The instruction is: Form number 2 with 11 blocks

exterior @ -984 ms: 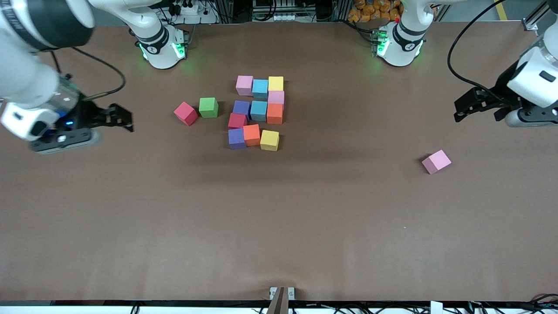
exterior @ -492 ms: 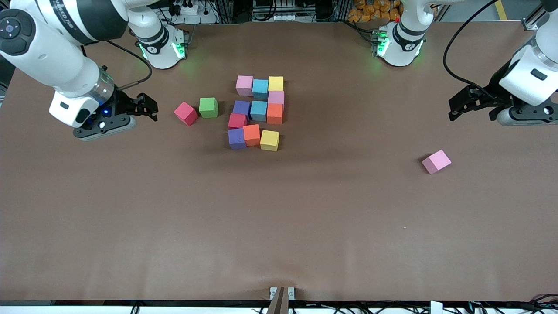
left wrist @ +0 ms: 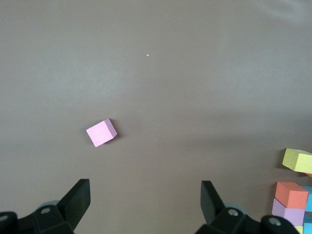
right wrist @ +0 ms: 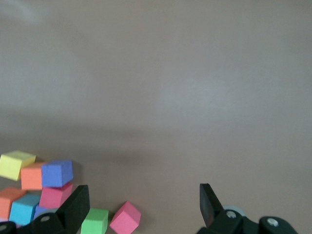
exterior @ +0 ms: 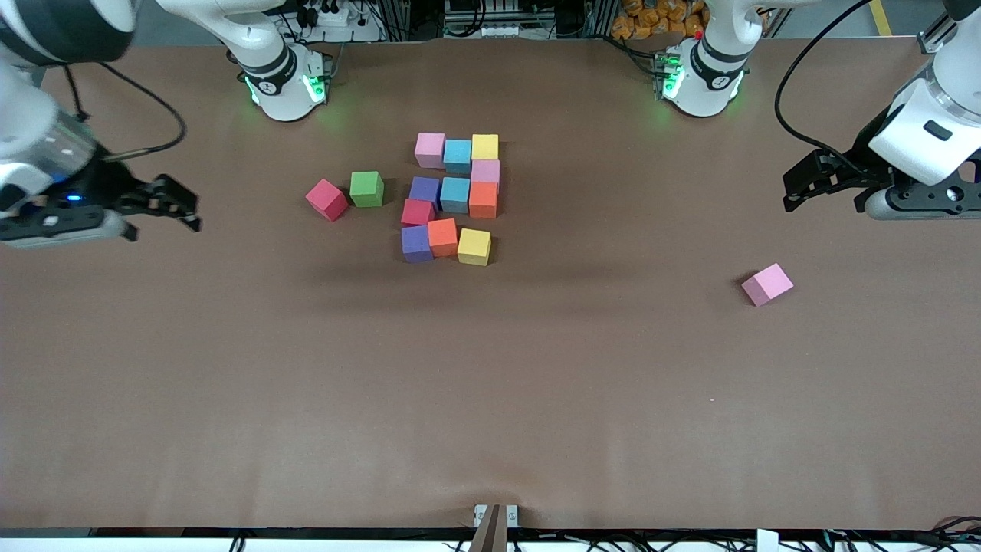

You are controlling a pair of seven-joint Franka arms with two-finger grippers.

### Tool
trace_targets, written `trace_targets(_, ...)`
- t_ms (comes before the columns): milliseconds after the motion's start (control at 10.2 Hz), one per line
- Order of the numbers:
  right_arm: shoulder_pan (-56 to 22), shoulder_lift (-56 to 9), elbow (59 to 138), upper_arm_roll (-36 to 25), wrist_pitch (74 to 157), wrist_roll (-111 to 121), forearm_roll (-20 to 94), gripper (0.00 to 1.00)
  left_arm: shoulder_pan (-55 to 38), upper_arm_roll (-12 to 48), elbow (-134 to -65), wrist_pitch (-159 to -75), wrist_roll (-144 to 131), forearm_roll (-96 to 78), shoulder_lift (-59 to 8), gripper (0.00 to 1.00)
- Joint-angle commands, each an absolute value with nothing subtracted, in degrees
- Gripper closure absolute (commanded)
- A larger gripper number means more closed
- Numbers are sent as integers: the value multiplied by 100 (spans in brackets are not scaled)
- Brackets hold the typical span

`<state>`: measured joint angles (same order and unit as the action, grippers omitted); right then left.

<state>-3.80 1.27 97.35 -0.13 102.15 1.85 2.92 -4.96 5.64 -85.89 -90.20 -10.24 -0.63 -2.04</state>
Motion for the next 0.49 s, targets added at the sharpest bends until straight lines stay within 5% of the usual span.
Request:
trace_targets(0, -10, -324, 9011, 44, 10108, 167, 220, 0, -475, 693, -8569, -8992, -1028, -9, -167, 0)
trace_targets(394, 202, -431, 8824, 53, 10116, -409, 141, 0, -483, 886, -8604, -8886, -1195, -44, -167, 0)
